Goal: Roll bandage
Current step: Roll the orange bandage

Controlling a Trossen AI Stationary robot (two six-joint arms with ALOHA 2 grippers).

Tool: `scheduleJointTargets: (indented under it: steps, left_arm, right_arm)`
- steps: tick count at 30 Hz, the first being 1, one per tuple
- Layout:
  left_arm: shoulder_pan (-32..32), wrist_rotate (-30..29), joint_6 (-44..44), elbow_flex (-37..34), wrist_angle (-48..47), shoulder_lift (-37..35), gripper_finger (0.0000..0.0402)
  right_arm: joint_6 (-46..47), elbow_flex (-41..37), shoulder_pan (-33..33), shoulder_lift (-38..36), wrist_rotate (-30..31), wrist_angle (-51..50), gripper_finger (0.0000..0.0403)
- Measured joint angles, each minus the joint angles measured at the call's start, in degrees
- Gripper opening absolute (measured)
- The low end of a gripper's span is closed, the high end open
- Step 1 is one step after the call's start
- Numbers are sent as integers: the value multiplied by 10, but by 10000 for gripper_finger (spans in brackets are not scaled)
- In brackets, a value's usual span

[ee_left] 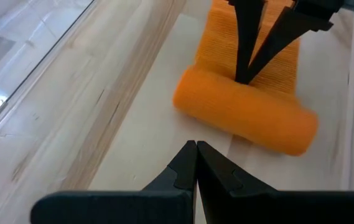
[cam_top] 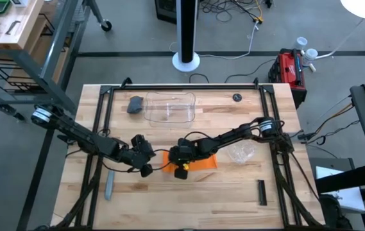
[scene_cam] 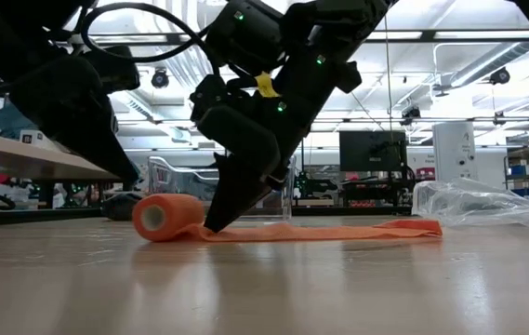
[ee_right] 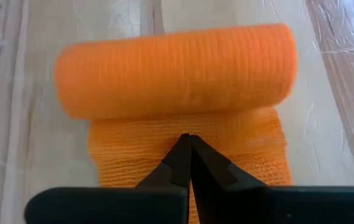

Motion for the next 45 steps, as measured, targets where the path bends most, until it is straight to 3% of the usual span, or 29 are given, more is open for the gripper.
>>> scheduleJointTargets:
  steps: [10, 32, 41, 45]
  left_arm:
    - [0, 0, -4, 0, 0, 0, 0]
    - [0, 0, -13, 0, -1, 0, 0]
    - [0, 0, -20, 0, -1, 0, 0]
    - [0, 0, -19, 0, -1, 0, 0]
  right_arm:
    - [-3, 0, -1, -34, 39, -57, 0]
    - [41, -2, 1, -43, 33, -218, 0]
    - [43, -3, 12, -52, 39, -232, 0]
    - [42, -3, 15, -72, 70, -230, 0]
